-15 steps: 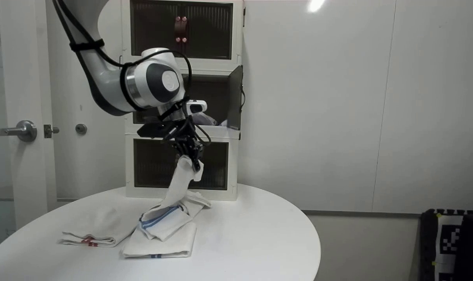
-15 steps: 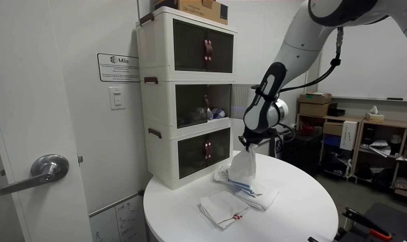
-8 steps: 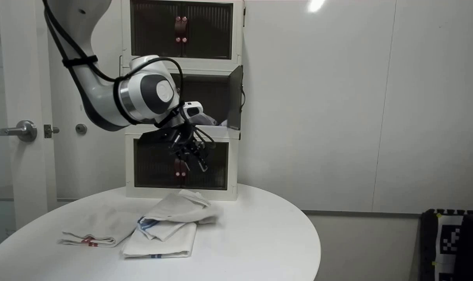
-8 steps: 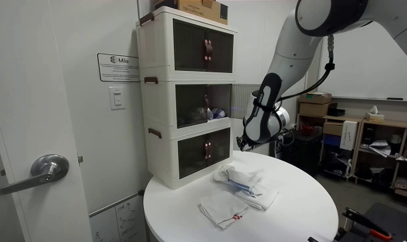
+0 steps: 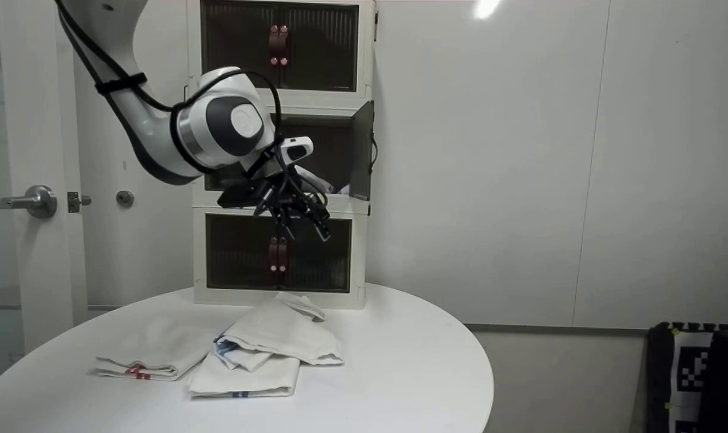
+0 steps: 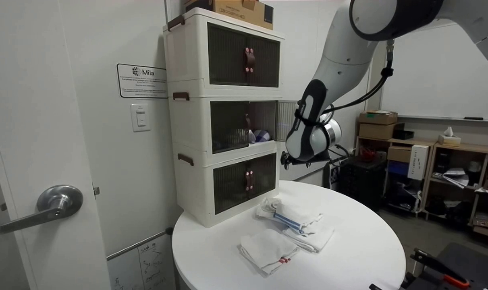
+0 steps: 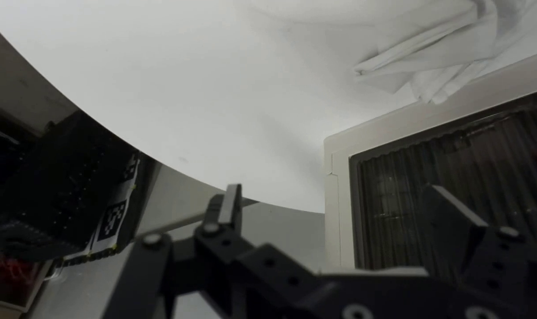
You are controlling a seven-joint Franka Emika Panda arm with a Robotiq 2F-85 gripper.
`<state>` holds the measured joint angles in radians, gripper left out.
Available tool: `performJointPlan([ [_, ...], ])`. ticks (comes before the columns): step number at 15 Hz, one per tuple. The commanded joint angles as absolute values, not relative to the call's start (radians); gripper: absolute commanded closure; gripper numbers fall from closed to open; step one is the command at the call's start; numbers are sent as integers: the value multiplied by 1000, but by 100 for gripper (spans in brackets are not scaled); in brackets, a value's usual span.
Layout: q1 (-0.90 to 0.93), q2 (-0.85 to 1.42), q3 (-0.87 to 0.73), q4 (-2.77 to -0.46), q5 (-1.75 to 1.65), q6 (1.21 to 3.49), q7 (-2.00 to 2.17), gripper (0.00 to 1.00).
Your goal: Take the hand towels out of the middle compartment
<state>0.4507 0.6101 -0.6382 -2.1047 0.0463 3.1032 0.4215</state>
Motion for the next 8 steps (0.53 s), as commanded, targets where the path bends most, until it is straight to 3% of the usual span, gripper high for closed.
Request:
performJointPlan([
  [1, 448, 400, -581, -2129, 44, 2839, 393, 0],
  [8, 174, 113, -251, -2072, 87, 2373, 369, 0],
])
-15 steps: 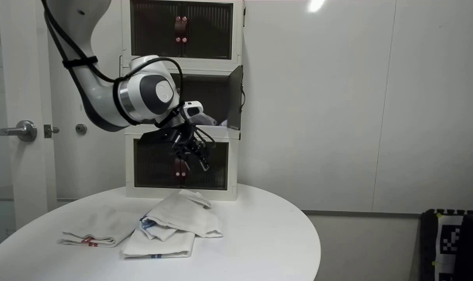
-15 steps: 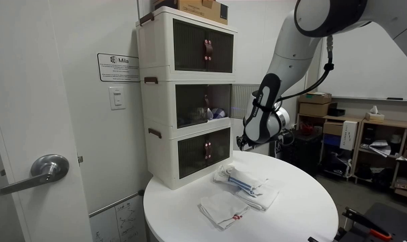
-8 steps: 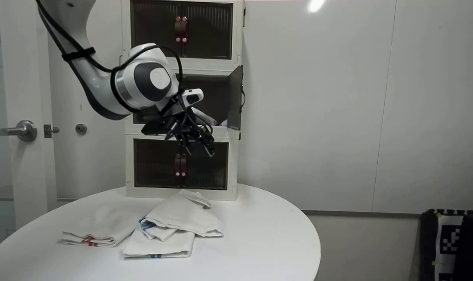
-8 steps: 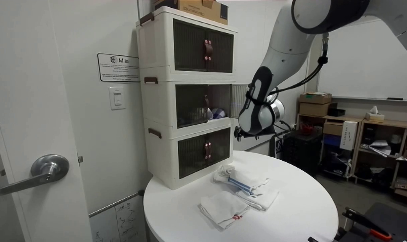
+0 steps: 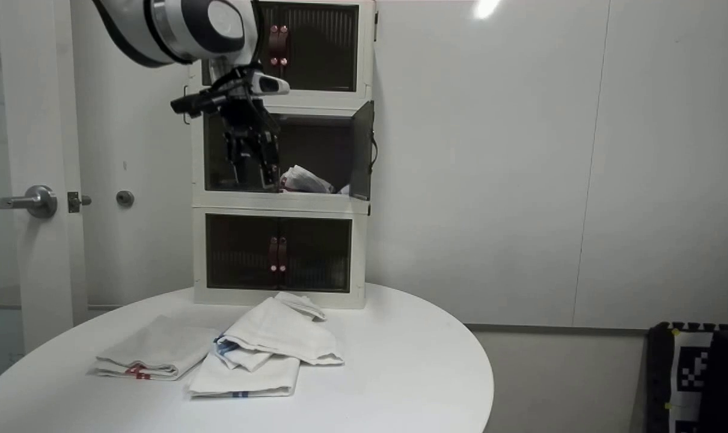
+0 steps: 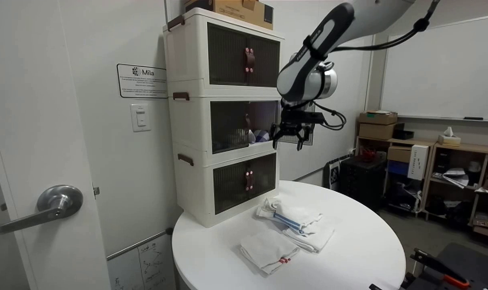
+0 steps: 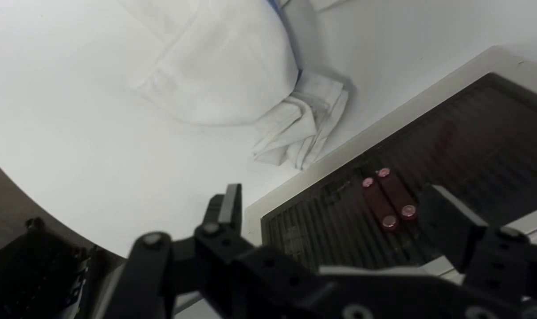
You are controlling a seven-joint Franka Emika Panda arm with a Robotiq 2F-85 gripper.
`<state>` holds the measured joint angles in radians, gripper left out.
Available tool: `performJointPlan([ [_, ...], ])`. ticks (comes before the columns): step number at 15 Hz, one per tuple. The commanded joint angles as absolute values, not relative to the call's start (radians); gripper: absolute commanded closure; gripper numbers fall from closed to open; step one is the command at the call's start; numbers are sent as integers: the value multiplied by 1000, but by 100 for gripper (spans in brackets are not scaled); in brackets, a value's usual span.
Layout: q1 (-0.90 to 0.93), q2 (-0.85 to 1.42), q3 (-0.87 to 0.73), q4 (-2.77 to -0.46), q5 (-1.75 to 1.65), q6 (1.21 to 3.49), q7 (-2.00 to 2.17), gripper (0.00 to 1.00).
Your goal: Take the hand towels out of the middle compartment
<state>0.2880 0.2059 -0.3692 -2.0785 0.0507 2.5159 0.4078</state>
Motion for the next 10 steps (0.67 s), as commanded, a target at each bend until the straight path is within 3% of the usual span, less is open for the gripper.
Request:
performJointPlan([
  [1, 144, 88, -221, -2075, 84, 2336, 372, 0],
  [10, -1, -69, -104, -2172, 256, 2426, -106, 0],
])
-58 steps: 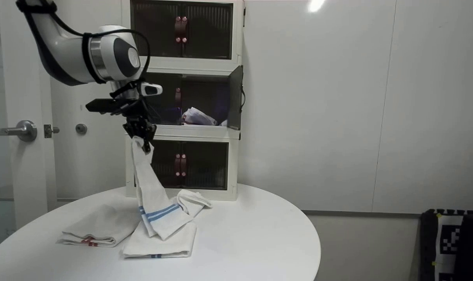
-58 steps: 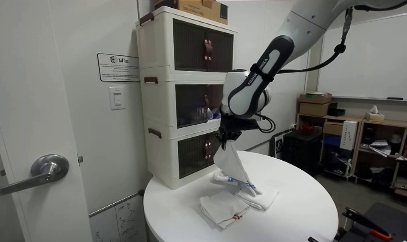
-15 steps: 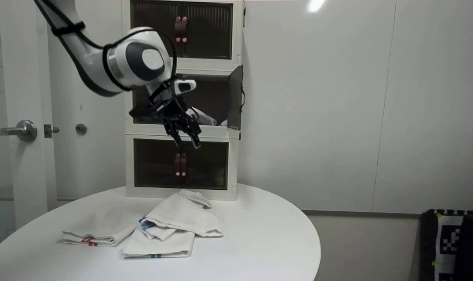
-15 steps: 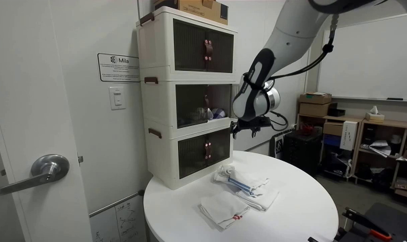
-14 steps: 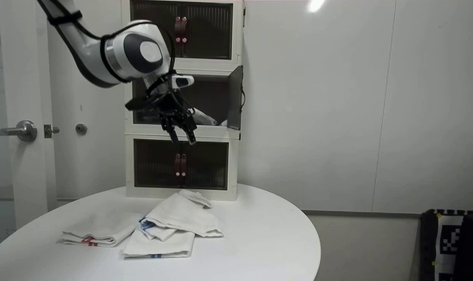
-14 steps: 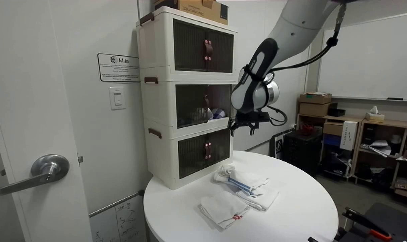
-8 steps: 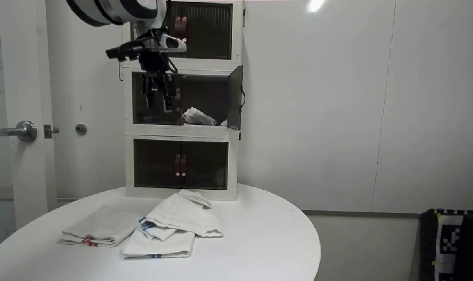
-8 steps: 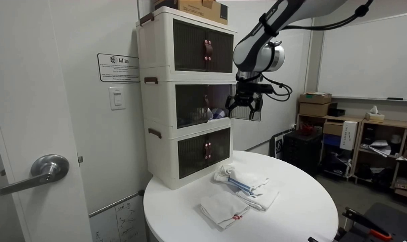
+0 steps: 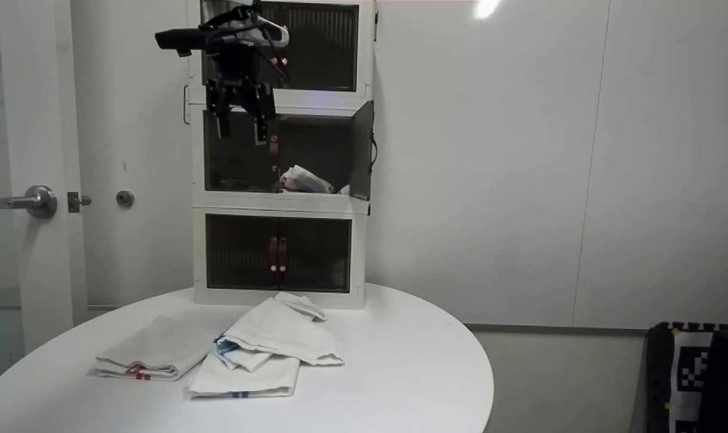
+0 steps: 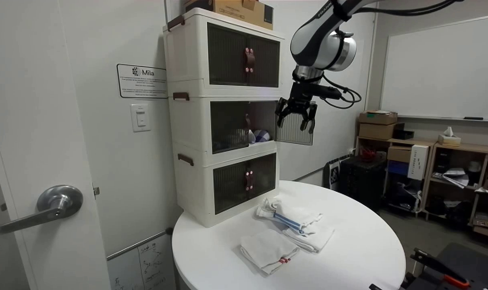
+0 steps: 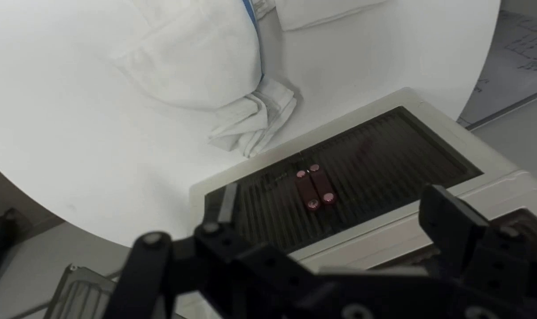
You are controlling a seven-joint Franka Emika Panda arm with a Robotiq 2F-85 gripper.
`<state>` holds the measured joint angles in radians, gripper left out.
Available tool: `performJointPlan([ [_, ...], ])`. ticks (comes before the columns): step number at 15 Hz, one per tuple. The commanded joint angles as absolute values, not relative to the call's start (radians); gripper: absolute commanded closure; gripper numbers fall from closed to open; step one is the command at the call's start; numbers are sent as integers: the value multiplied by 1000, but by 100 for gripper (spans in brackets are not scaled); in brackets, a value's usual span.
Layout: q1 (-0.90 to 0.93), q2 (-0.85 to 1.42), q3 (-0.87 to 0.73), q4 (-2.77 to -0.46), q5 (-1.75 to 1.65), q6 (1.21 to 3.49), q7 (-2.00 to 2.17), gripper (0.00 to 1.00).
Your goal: Take the hand towels out of the middle compartment
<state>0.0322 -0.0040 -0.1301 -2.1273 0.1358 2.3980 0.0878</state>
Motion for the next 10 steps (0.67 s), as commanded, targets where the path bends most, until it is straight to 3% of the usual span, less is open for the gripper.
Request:
performJointPlan([
  [1, -2, -83, -103, -2172, 314, 2414, -180, 0],
  [7, -13, -121, -123, -2140, 412, 2216, -467, 0],
  [10, -17, -110, -115, -2142, 406, 2252, -441, 0],
])
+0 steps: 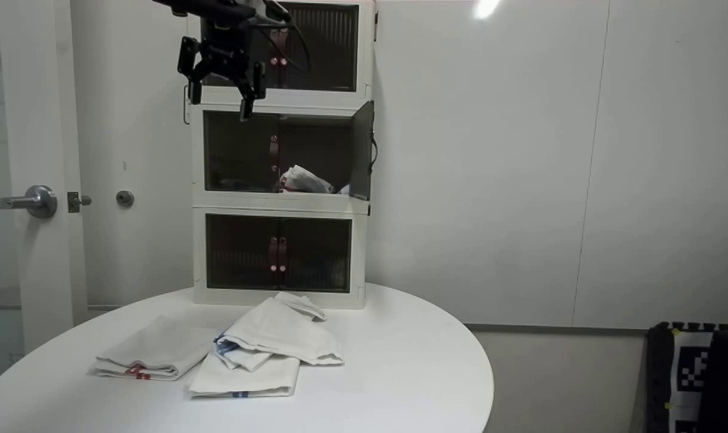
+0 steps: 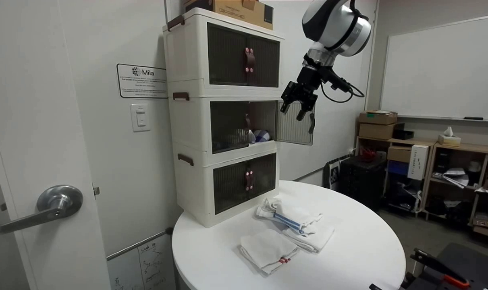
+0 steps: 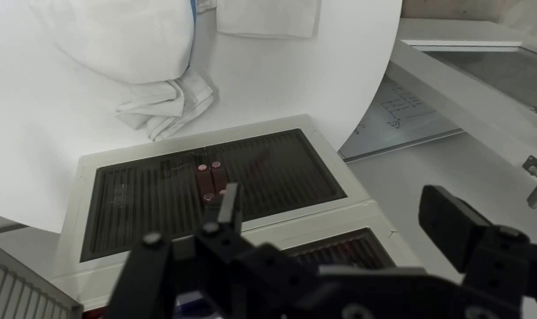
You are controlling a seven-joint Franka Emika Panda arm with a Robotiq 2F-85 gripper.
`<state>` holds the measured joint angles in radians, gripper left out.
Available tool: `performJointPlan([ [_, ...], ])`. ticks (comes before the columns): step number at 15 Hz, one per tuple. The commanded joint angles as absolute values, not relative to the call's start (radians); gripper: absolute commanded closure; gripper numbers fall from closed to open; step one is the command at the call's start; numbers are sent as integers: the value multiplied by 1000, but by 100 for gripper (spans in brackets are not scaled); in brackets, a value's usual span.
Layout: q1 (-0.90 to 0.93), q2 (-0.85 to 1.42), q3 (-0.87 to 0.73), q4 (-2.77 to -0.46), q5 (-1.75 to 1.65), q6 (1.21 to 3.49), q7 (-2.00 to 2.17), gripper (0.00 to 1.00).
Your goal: Take the hand towels out of the middle compartment
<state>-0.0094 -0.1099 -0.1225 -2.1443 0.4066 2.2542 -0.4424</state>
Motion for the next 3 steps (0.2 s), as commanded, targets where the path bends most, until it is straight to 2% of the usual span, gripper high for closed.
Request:
performJointPlan([
  [1, -18, -111, -115, -2142, 404, 2251, -447, 0],
  [3, -18, -111, -116, -2142, 403, 2251, -452, 0],
])
